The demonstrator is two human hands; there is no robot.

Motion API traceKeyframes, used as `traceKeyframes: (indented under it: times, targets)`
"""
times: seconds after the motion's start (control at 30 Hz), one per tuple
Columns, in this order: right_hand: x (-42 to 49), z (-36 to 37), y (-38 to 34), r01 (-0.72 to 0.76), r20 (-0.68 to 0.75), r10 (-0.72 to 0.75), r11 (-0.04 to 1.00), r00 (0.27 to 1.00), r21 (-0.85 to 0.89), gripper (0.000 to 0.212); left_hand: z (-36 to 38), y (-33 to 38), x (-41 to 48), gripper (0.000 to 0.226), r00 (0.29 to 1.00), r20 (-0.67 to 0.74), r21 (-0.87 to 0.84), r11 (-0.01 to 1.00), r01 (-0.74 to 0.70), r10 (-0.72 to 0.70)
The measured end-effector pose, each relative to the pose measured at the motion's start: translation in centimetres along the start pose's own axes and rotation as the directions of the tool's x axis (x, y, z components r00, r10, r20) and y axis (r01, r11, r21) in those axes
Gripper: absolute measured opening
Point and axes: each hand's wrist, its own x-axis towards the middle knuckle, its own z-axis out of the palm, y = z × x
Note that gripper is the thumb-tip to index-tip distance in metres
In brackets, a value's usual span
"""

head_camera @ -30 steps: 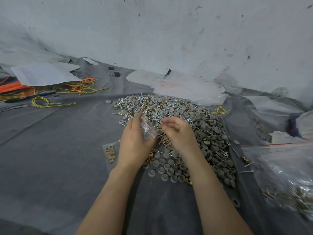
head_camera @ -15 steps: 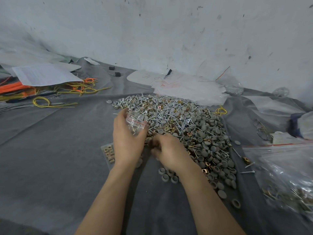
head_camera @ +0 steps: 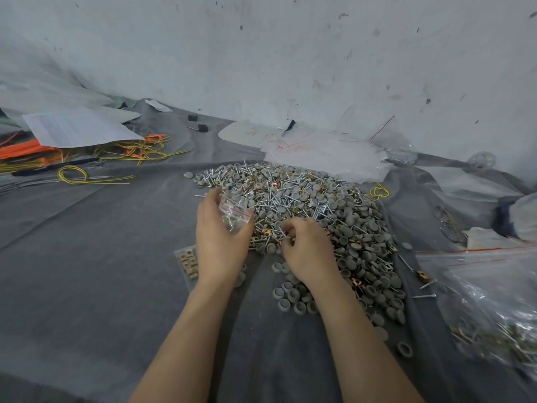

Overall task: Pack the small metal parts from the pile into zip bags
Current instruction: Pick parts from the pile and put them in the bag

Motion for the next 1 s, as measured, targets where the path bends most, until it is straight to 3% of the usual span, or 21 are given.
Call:
traceKeyframes:
  times: [0.13, 0.4, 0.5, 0.6, 0.67, 0.77, 0.9, 0.93, 1.0]
  targets:
    - [-0.3, 0.4, -0.4, 0.046, 0.071, -0.039, 0.994, 0.997, -0.100, 0.023, 0.1, 0.0, 0.0, 0.064, 1.000, 0.001, 0.019, 1.000, -0.022, 0.022]
    - [-0.5, 1.3, -0.9, 0.155, 0.033, -0.154, 0.987, 0.988, -0.038, 0.011, 0.3, -0.2, -0.2, 0.071, 0.995, 0.082, 0.024, 0.998, -0.058, 0.056]
    - [0.0, 0.8, -0.5, 0.057, -0.041, -0.054, 0.994, 0.998, 0.088, 0.016, 0.5, -0.4, -0.3, 0.073, 0.988, 0.143, 0.044, 0.997, -0.068, 0.061]
    - [0.5, -0.2, -0.3, -0.006, -0.158, 0.065, 0.937, 0.985, 0.351, 0.013, 0.8, -0.7, -0.3, 0.074, 0.972, 0.209, 0.090, 0.988, -0.127, 0.105]
    - [0.5, -0.7, -0.7, 0.003, -0.143, 0.087, 0.846, 0.986, 0.534, 0.013, 1.0, -0.9, -0.5, 0.076, 0.951, 0.274, 0.120, 0.976, -0.182, 0.144]
    - [0.4, -0.8, -1.4, 0.010, -0.031, 0.012, 0.785, 0.999, 0.619, 0.017, 1.1, -0.9, -0.6, 0.078, 0.933, 0.322, 0.134, 0.967, -0.215, 0.163]
    - [0.5, -0.9, -1.4, -0.001, -0.079, 0.069, 0.758, 0.994, 0.652, 0.013, 0.7, -0.1, -0.2, 0.069, 0.984, 0.151, 0.039, 0.994, -0.100, 0.093]
    - [0.4, -1.1, -1.3, 0.017, -0.087, 0.044, 0.800, 0.995, 0.599, 0.013, 0.4, 0.1, -0.1, 0.068, 0.996, 0.072, -0.011, 0.999, -0.050, 0.051]
    - [-0.1, -1.2, -1.5, 0.072, 0.043, -0.105, 0.877, 0.994, 0.476, 0.012, -0.2, 0.3, 0.3, 0.063, 0.998, -0.049, -0.100, 0.995, 0.022, -0.027]
